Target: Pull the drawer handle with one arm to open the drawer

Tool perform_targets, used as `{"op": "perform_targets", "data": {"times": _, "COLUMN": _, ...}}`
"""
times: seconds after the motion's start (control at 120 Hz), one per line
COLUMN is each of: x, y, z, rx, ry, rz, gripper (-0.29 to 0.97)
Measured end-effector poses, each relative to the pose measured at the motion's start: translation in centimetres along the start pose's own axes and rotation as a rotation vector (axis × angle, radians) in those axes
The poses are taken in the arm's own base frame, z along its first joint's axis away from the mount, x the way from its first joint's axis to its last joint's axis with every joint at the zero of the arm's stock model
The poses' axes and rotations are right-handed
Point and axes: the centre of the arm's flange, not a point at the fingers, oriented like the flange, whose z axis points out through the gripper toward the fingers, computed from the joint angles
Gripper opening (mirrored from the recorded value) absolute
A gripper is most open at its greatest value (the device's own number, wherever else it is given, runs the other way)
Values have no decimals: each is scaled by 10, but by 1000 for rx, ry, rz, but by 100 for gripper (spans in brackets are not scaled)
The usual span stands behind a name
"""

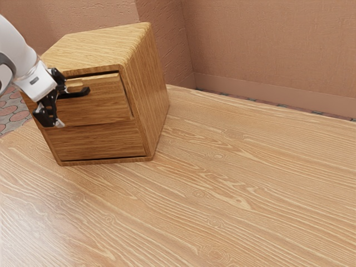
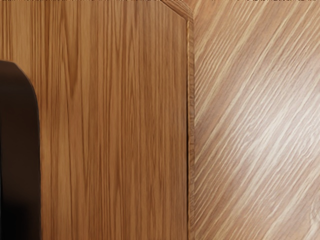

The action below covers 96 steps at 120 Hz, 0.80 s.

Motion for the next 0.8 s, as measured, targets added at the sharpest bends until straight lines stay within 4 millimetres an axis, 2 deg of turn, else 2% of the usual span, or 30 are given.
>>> {"op": "perform_targets", "data": {"times": 0.092, "x": 2, "y": 4, "z": -4, "rx": 1, "ry": 2, "rz": 0, "gripper": 63}}
{"op": "perform_targets", "data": {"times": 0.583, "x": 5, "y": 25, "z": -20, "rx": 0, "ry": -7, "rz": -3, "gripper": 66}}
{"op": "perform_targets", "data": {"times": 0.8, "x": 6, "y": 41, "z": -29, "rx": -1, "ry": -15, "rz": -4, "gripper": 65}}
